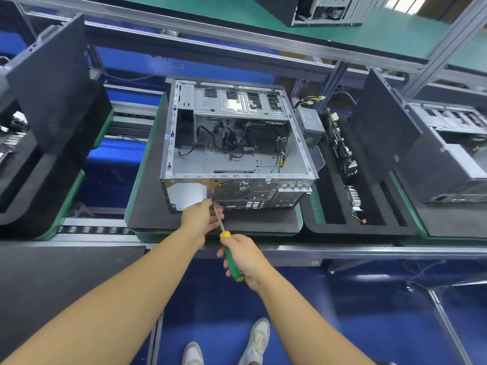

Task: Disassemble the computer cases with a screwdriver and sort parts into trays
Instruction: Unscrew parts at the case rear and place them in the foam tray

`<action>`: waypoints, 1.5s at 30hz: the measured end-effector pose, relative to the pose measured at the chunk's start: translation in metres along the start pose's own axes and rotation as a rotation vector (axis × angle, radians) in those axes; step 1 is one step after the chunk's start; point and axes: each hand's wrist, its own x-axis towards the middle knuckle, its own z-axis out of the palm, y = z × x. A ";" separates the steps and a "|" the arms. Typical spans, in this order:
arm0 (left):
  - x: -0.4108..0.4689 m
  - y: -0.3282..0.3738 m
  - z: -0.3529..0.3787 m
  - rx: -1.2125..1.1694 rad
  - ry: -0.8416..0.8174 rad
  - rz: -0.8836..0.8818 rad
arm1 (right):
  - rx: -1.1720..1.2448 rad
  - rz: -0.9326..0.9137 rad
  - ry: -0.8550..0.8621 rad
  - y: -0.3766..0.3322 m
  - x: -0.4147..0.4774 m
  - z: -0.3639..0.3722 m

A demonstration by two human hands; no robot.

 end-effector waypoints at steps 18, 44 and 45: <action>-0.051 0.016 0.068 0.538 -0.750 -0.101 | 0.296 -0.270 -0.187 -0.047 -0.045 -0.119; -0.020 -0.032 0.323 0.536 -0.372 -0.120 | 0.164 0.011 0.298 -0.046 -0.003 -0.361; -0.029 -0.023 0.325 0.582 -0.434 -0.076 | 0.195 0.013 0.296 -0.049 0.000 -0.358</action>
